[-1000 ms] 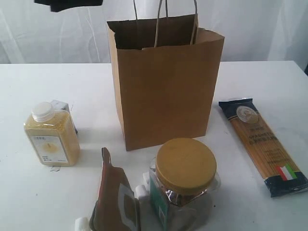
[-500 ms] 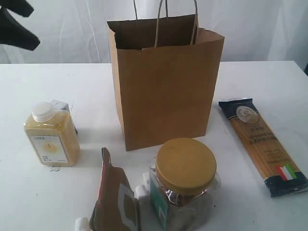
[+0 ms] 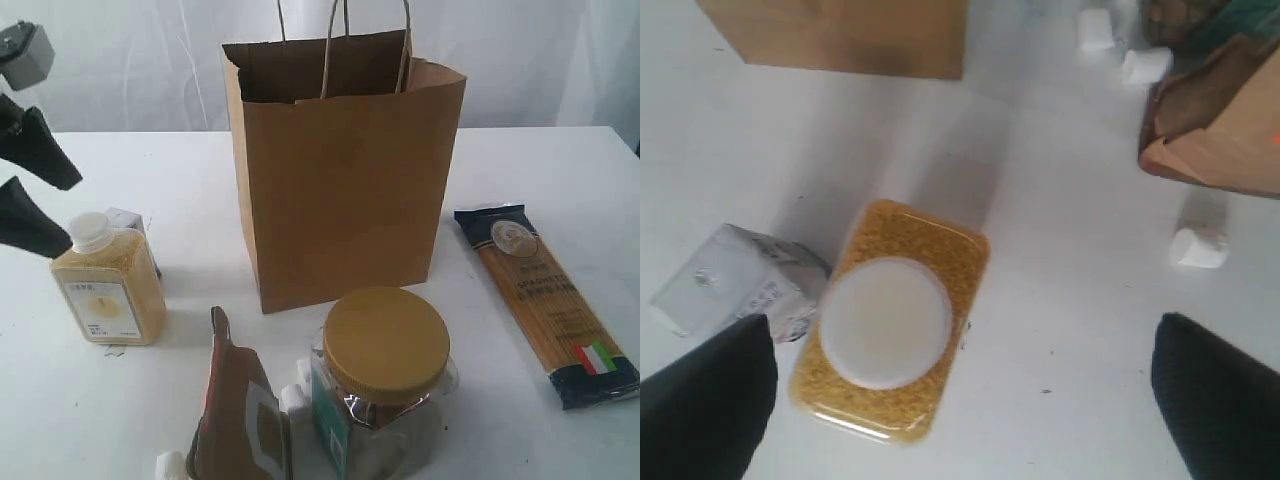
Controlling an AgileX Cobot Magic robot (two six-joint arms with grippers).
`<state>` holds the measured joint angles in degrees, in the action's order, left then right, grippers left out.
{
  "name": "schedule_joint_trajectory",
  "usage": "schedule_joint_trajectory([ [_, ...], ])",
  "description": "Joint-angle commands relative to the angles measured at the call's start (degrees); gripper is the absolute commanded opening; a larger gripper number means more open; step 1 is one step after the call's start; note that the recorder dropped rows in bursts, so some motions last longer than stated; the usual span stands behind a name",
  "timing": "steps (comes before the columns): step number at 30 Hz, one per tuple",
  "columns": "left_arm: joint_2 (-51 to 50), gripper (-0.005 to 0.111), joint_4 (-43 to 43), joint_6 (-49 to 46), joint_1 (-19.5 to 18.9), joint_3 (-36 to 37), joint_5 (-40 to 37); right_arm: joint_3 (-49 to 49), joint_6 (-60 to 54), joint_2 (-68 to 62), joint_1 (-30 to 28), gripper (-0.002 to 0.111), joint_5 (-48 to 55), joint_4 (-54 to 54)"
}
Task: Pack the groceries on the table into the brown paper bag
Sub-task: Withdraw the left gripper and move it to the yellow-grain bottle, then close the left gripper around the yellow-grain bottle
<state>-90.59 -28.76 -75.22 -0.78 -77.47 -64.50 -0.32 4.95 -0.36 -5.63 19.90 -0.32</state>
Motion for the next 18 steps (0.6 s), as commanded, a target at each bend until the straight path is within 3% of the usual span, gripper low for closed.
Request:
schedule_joint_trajectory([
  [1, 0.58, 0.105, -0.72, -4.37, -0.11, 4.06, -5.46, 0.32, -0.02, 0.36, -0.32, 0.000, -0.19, -0.09],
  [4, 0.58, 0.105, -0.72, -9.16, -0.11, 7.08, -5.46, 0.32, -0.02, 0.36, -0.32, 0.000, -0.19, -0.09],
  [8, 0.58, 0.105, -0.32, -14.37, -0.11, 11.36, 5.12, 0.32, -0.02, 0.36, -0.32, 0.000, -0.19, -0.09],
  [18, -2.43, 0.105, -0.45, -14.96, -0.11, 15.74, 18.27, 0.32, -0.02, 0.36, -0.32, 0.000, -0.19, -0.09],
])
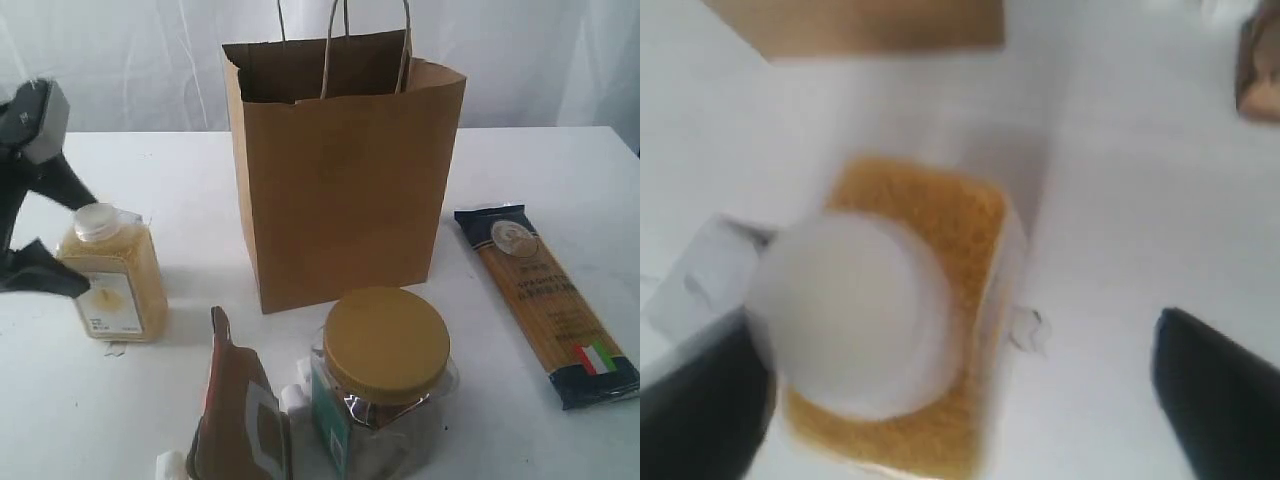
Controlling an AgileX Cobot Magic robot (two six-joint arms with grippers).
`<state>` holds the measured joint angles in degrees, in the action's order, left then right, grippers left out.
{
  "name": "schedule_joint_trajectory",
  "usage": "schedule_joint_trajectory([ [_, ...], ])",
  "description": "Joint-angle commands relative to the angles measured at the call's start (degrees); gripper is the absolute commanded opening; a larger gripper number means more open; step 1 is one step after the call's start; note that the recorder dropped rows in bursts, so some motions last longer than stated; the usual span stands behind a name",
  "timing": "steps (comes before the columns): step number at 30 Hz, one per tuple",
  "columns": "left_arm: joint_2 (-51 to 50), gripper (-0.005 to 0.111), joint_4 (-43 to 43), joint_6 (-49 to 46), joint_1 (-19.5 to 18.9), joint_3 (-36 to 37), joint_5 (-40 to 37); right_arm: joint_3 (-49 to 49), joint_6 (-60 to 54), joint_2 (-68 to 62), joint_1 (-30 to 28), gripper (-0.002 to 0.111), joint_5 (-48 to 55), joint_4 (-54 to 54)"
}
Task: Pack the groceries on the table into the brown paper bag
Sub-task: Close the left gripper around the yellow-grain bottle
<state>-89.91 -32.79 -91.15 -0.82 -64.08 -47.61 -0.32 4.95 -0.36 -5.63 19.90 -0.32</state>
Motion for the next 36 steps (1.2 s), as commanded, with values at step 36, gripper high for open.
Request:
schedule_joint_trajectory([
  [36, -7.46, 0.099, -5.69, 1.33, -0.07, 2.36, 6.91, 0.32, 1.65, 0.36, -0.32, 0.000, -0.19, -0.09],
])
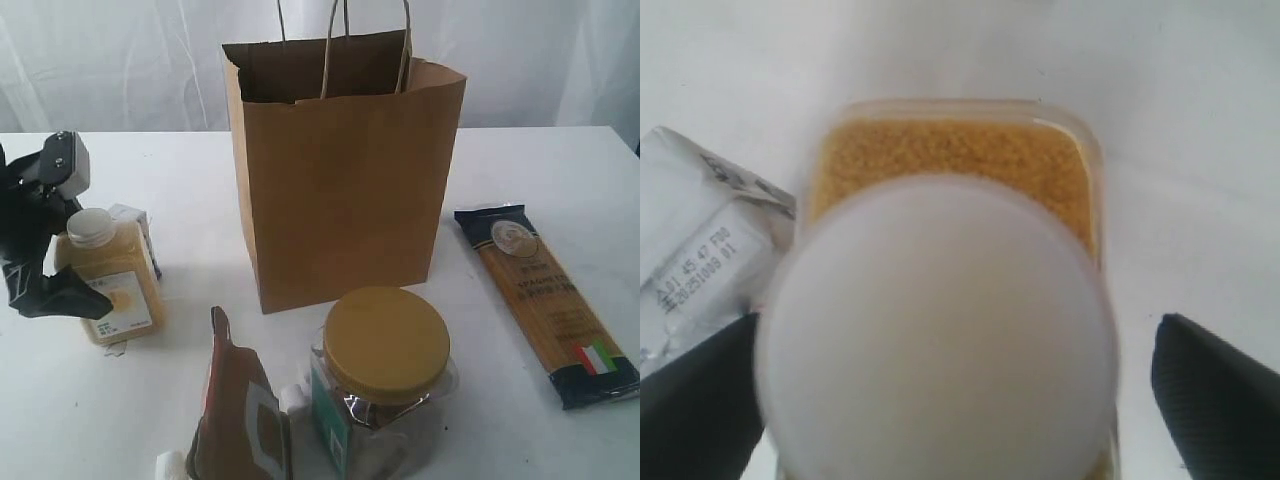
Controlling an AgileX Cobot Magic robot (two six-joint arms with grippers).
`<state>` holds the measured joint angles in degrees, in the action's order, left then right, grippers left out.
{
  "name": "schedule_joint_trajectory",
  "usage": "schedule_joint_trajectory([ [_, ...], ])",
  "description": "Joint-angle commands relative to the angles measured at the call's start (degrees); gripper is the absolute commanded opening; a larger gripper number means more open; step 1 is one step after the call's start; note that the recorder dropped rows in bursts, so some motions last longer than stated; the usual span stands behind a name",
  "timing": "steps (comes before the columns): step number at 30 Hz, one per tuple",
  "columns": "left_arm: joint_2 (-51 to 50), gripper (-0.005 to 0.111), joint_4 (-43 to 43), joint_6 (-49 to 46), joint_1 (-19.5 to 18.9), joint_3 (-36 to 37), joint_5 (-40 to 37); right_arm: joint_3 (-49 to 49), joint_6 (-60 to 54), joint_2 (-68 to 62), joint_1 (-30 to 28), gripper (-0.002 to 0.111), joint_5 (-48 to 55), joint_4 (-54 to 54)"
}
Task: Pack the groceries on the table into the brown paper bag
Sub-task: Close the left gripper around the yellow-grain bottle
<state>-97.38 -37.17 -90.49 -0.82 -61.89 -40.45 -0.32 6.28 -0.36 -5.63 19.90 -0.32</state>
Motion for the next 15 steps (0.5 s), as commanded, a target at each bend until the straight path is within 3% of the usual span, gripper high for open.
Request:
schedule_joint_trajectory([
  [1, 0.02, 0.094, -1.31, 0.68, -0.07, 0.16, -0.10, 0.32, 0.32, 0.36, -0.32, 0.000, -0.19, -0.09],
  [7, 0.02, 0.049, -1.31, 0.68, -0.07, 0.16, -0.35, 0.32, 0.32, 0.36, -0.32, 0.000, -0.19, -0.09],
  [8, 0.02, 0.035, -1.31, 0.68, -0.07, 0.16, -2.05, 0.32, 0.32, 0.36, -0.32, 0.000, -0.19, -0.09],
  [15, 0.02, 0.000, -1.31, 0.56, -0.07, 0.16, -2.49, 0.32, 0.32, 0.36, -0.32, 0.000, -0.19, -0.09],
])
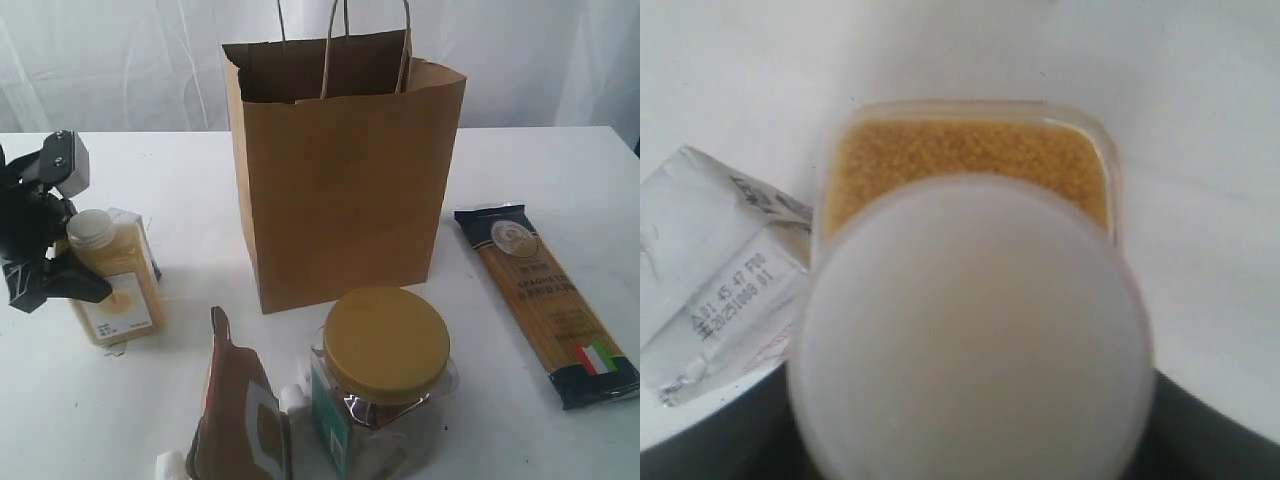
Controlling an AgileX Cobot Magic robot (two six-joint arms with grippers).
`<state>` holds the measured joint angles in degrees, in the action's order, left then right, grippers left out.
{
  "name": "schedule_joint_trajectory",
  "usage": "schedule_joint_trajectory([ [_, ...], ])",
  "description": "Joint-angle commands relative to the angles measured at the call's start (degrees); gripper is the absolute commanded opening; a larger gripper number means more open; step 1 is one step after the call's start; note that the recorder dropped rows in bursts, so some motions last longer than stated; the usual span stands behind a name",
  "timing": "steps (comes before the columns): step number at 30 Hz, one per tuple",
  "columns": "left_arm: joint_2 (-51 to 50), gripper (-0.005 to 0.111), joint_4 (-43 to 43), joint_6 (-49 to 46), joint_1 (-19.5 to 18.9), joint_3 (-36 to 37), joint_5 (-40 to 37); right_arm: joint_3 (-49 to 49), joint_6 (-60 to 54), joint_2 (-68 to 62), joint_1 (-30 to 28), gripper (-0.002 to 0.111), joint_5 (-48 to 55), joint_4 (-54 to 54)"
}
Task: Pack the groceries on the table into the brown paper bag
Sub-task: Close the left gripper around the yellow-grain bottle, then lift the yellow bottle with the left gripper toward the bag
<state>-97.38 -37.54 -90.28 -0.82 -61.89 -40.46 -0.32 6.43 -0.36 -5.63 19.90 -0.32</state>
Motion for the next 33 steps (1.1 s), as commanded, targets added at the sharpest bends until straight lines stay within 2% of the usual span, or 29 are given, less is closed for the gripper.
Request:
schedule_joint_trajectory([
  [1, 0.02, 0.000, -1.22, 0.51, -0.07, 0.16, -2.73, 0.32, 0.17, 0.36, -0.32, 0.000, -0.19, -0.09],
  [4, 1.05, 0.000, -8.52, 6.39, -0.07, 0.16, -2.87, 0.32, 0.17, 0.36, -0.32, 0.000, -0.19, -0.09],
  [6, 2.66, 0.000, -10.43, 6.68, -0.07, -0.24, -2.87, 0.32, 0.17, 0.36, -0.32, 0.000, -0.19, -0.09],
  [11, 8.61, 0.000, -9.76, 17.92, -0.07, -4.40, -2.61, 0.32, 0.17, 0.36, -0.32, 0.000, -0.19, -0.09],
  [16, 15.14, 0.000, -4.29, 29.22, -0.07, -11.64, -3.21, 0.32, 0.17, 0.36, -0.32, 0.000, -0.19, -0.09],
  [21, 20.49, 0.000, -6.50, 30.50, -0.07, -19.59, -5.79, 0.32, 0.17, 0.36, -0.32, 0.000, -0.19, -0.09],
  [26, 19.32, 0.000, -23.89, 24.39, -0.07, -23.06, -5.62, 0.32, 0.17, 0.36, -0.32, 0.000, -0.19, -0.09],
  [30, 16.60, 0.000, -45.37, 9.24, -0.07, -24.26, -8.29, 0.32, 0.17, 0.36, -0.32, 0.000, -0.19, -0.09],
  [33, 14.78, 0.000, -56.73, -0.85, -0.07, -24.90, -9.72, 0.32, 0.17, 0.36, -0.32, 0.000, -0.19, -0.09],
])
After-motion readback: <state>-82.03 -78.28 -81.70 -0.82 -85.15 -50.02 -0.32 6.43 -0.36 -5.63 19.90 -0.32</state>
